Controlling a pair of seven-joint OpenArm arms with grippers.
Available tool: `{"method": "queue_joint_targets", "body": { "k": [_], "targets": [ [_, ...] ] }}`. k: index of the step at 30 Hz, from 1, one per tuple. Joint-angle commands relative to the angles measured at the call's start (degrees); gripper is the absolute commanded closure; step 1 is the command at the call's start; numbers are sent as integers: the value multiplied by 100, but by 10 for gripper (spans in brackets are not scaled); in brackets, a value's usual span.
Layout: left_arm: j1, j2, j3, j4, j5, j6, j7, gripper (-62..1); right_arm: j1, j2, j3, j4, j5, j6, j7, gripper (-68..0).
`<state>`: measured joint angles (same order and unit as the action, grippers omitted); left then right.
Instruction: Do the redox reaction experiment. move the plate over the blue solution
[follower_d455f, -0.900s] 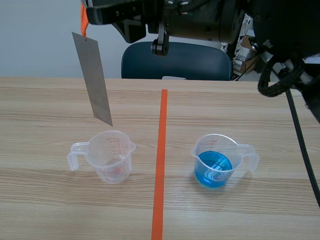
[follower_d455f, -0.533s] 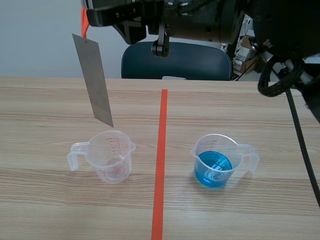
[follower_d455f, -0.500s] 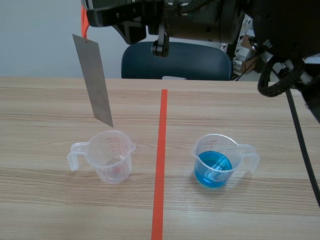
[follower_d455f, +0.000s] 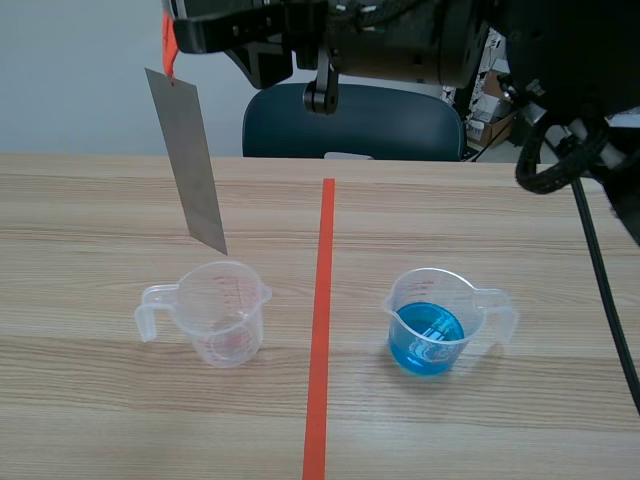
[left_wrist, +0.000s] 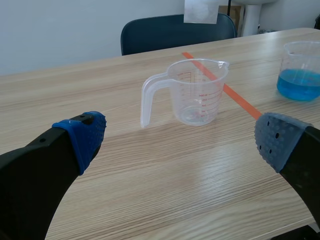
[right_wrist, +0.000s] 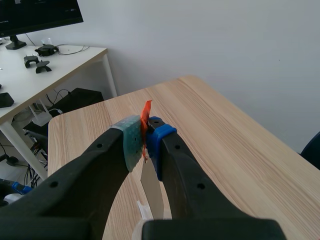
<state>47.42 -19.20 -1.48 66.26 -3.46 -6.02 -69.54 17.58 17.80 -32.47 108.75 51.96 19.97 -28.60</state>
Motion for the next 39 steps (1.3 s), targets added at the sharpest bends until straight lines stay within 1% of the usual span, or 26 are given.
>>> {"method": "queue_joint_targets", "body": {
  "k": [1,11,18,20,28,30,33,35,37,39],
  "targets": [
    [17,11,15,92,-31,-9,-109,-623,144,13,31,76,76,-17,81,-2],
    [17,11,15,92,-11,-9,-7,-623,144,17,33,76,74,-17,37,-2],
    [20,11,15,92,-11,-9,-4,-623,146,234,33,76,83,-17,109,-2],
    [20,11,15,92,-13,-9,-4,-623,146,330,33,76,153,-17,111,-2],
    [20,13,17,92,-11,-11,-11,-623,146,916,129,76,675,-13,271,-2],
    [17,13,17,92,-13,-11,-11,-623,146,1099,195,76,813,52,326,-2],
    [17,13,17,92,-13,-11,-11,-623,146,1421,284,76,1088,116,420,-2],
    [17,13,17,92,-13,-11,-11,-623,146,1672,315,76,1226,144,579,-2],
    [17,11,17,92,-11,-11,-11,-623,146,1943,354,76,1377,243,739,-2],
    [17,11,17,92,-11,-9,-11,-623,146,2218,376,76,1539,243,890,-2]
  ]
}}
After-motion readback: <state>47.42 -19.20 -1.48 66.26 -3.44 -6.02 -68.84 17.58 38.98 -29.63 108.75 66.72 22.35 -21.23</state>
